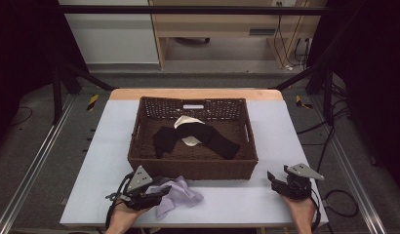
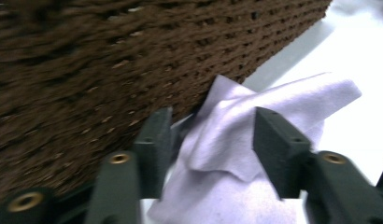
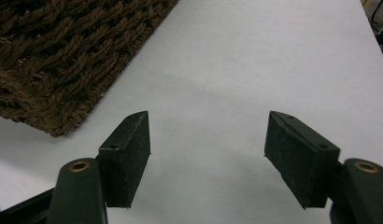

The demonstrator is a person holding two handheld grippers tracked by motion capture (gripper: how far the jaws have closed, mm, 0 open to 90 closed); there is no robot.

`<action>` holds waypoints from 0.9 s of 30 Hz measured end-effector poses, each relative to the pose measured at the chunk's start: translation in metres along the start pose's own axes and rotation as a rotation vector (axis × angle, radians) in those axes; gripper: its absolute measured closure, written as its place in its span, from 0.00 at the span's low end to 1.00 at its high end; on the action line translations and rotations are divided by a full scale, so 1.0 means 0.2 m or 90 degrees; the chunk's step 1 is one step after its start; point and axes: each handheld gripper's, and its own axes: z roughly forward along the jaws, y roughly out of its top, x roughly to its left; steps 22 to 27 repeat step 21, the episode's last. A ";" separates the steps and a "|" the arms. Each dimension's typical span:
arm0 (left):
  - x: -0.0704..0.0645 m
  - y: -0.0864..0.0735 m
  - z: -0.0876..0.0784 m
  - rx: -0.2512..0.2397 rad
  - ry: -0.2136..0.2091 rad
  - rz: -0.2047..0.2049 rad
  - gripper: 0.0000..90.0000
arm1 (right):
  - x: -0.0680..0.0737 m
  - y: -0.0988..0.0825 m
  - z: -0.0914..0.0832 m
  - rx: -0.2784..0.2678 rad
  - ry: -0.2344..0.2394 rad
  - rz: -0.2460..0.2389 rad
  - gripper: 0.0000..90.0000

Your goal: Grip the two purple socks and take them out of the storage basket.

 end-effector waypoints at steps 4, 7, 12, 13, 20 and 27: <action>0.03 -0.01 -0.04 -0.012 0.015 -0.023 0.41 | 0.00 0.00 0.00 -0.003 -0.005 0.005 0.31; 0.07 -0.02 -0.07 -0.015 0.029 -0.036 0.38 | 0.00 0.00 0.00 -0.006 -0.010 0.004 0.30; 0.12 -0.08 -0.13 -0.014 0.054 -0.049 0.36 | 0.00 0.00 -0.01 -0.005 -0.009 0.009 0.28; 0.13 -0.09 -0.13 -0.010 0.063 -0.048 0.35 | 0.00 0.00 -0.01 -0.005 -0.010 0.009 0.27; 0.19 -0.12 -0.18 -0.020 0.095 -0.053 0.31 | 0.00 0.00 -0.01 -0.007 -0.026 0.011 0.23; 0.20 -0.13 -0.18 -0.019 0.099 -0.052 0.30 | 0.00 0.00 -0.01 -0.008 -0.026 0.013 0.23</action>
